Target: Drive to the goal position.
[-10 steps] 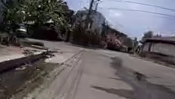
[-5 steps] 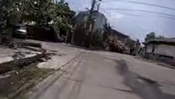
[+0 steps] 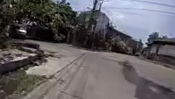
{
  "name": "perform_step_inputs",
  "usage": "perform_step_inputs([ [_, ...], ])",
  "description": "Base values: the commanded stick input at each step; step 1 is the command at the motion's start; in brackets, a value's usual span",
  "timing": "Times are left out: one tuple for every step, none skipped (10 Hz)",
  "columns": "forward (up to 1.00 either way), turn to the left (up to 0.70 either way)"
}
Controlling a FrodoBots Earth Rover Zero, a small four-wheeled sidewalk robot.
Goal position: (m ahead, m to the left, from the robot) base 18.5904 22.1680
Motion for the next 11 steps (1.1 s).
perform_step_inputs([
  [1.0, 0.0],
  [1.0, 0.0],
  [1.0, 0.0],
  [1.0, 0.01],
  [1.0, 0.02],
  [1.0, 0.02],
  [1.0, 0.02],
  [1.0, 0.0],
  [1.0, 0.0],
  [1.0, 0.0],
  [1.0, 0.0],
])
